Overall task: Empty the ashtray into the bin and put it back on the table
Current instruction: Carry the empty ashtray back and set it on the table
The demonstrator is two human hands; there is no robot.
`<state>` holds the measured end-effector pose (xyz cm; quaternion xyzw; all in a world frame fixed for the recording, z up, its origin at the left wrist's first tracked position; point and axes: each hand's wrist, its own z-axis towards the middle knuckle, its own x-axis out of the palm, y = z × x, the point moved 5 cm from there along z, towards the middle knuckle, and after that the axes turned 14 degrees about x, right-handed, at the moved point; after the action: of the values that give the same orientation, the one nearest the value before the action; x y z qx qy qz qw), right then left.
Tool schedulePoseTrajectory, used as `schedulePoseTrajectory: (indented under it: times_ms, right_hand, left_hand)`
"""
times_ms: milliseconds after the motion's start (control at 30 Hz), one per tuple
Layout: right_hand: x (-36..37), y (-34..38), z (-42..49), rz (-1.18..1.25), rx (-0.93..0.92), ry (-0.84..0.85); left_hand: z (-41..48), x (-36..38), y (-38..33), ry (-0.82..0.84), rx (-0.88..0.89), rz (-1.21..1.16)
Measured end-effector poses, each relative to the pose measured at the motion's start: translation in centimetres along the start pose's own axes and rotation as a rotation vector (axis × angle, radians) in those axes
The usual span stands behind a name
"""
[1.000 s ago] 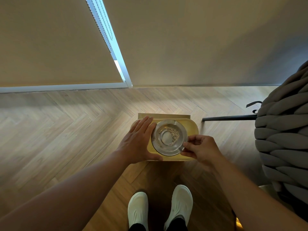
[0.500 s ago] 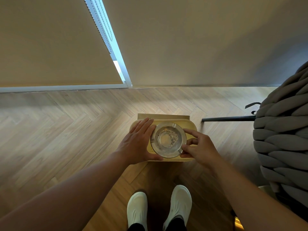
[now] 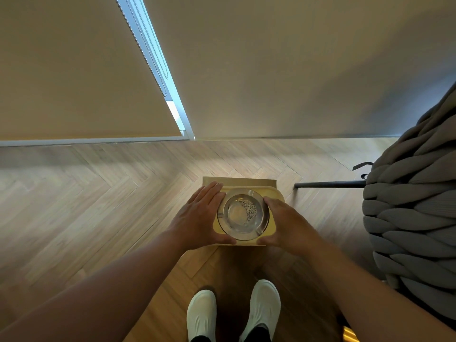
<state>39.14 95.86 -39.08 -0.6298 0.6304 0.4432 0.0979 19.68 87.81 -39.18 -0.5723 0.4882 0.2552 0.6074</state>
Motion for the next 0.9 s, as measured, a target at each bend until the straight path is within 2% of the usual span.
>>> schedulePoseTrajectory:
  times_ms: [267,400,900]
  right_hand:
    - [-2.4,1.3,-1.0,-0.075,-0.081,-0.023]
    - [-3.9,2.1,-2.3,-0.067,-0.089,-0.012]
    - [-15.1,8.8,-15.4,0.014,-0.113,0.018]
  left_hand:
    - [-0.8,-2.0,-1.5,-0.041,-0.05,-0.038]
    - [-1.2,-4.1,-3.1,-0.084,-0.071,-0.131]
    - [-5.5,-18.0,-13.4,-0.117,-0.191,-0.168]
